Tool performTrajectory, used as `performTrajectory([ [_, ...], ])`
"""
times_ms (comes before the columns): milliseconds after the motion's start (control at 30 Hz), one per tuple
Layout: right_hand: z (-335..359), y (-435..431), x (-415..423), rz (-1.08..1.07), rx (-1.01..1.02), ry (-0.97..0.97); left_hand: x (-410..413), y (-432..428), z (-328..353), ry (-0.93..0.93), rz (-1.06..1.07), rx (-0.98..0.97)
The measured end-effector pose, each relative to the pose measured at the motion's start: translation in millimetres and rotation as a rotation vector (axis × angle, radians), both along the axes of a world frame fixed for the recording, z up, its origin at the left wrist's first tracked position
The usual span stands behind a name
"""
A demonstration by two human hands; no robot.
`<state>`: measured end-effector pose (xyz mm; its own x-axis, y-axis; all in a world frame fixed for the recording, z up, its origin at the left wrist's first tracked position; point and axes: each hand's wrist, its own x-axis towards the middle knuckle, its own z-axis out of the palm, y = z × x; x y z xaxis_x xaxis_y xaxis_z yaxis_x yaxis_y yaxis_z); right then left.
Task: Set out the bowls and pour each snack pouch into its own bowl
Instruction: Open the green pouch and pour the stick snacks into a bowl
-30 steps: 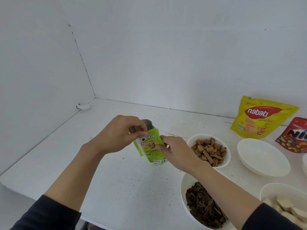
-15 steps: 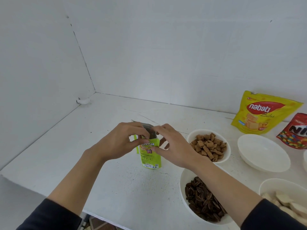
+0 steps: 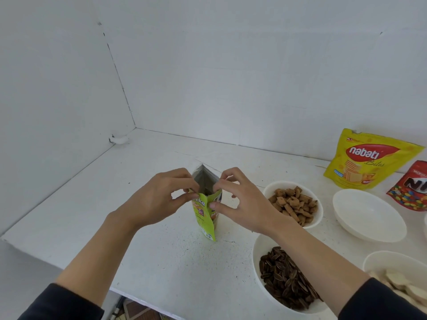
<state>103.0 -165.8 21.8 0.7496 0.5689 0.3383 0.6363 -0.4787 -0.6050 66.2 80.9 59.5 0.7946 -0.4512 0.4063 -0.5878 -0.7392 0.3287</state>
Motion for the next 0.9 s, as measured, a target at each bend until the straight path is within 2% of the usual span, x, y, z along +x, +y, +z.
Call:
performTrajectory([
  [233, 7, 1, 0, 0.076, -0.011, -0.010, -2, 9, -5, 0.034, 0.191, -0.060],
  [400, 8, 6, -2, 0.024, 0.037, -0.097, -20, -11, -25, 0.070, 0.244, -0.401],
  [600, 22, 14, -4, -0.052, 0.181, -0.233, -45, -43, -60, 0.416, 0.214, -0.807],
  [767, 49, 6, 6, -0.121, 0.289, -0.277, -40, -60, -38, 0.499, 0.055, -0.928],
  [900, 68, -8, 18, -0.203, 0.432, -0.150, -20, -68, -26, 0.553, 0.035, -0.842],
])
